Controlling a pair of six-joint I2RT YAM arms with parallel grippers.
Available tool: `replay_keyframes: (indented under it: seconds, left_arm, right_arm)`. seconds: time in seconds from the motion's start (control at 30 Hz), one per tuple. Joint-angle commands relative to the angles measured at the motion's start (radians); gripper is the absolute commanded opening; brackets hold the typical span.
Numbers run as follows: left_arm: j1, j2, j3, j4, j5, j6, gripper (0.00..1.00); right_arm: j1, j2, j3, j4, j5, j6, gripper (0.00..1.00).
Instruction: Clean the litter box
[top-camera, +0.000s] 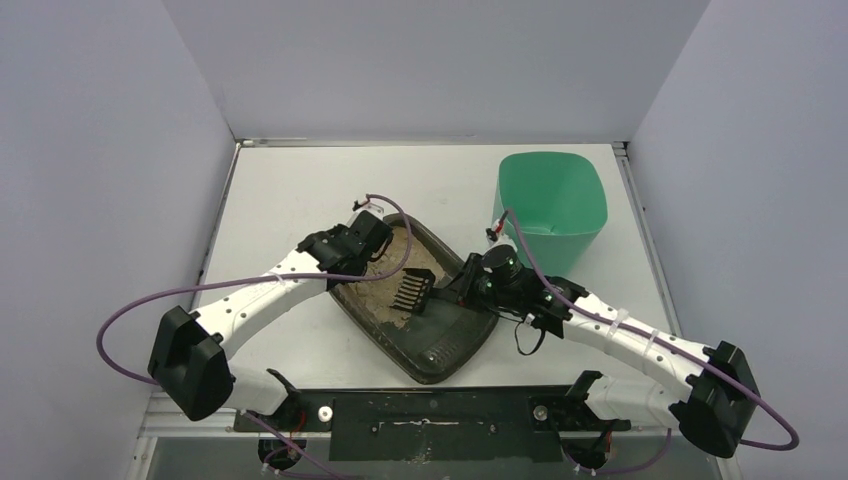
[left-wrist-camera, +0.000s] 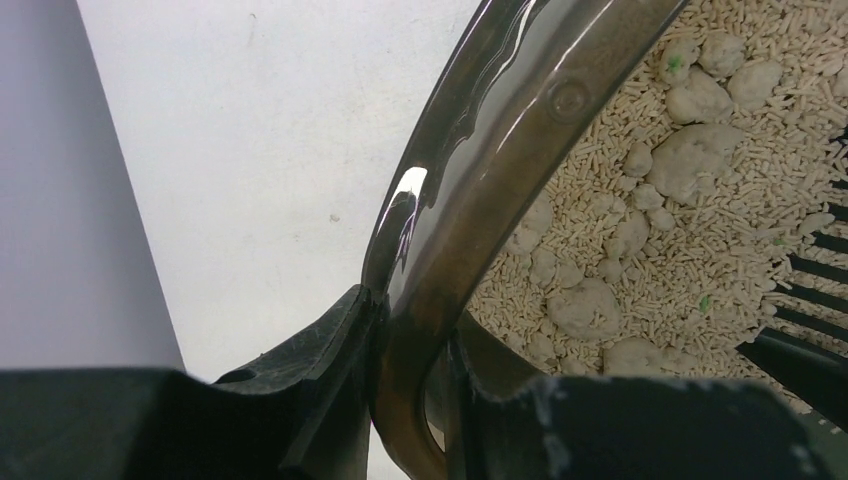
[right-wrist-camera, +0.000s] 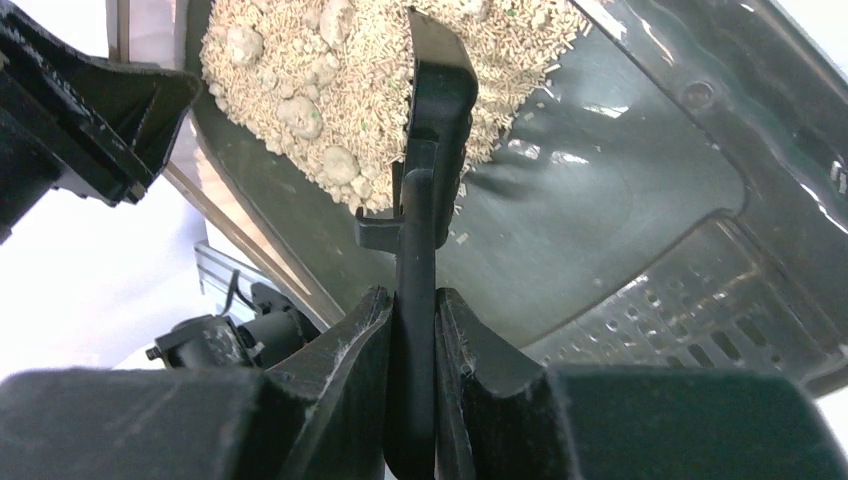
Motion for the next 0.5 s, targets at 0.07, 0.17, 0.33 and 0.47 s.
replay_keyframes:
  seconds: [0.07,0.17,0.33,0.47]
  left_arm:
    - [-0.096,-0.096,0.125,0.031,-0.076,-0.02,0.0]
    - [-0.131,-0.099,0.15,0.009,-0.103,-0.032,0.0]
    - [-0.181,-0.104,0.175,-0.015,-0.143,-0.067,0.0]
    - [-0.22,-0.115,0.198,-0.026,-0.178,-0.074,0.0]
  right_arm:
    - [0.023,0.018,-0.083,0.246,0.093,0.101,0.0]
    - [0.035,0.037,-0.11,0.323,0.101,0.114,0.0]
    - [0.051,0.082,-0.176,0.499,0.081,0.133,0.0]
    - [0.054,0.131,-0.226,0.68,0.002,0.129,0.0]
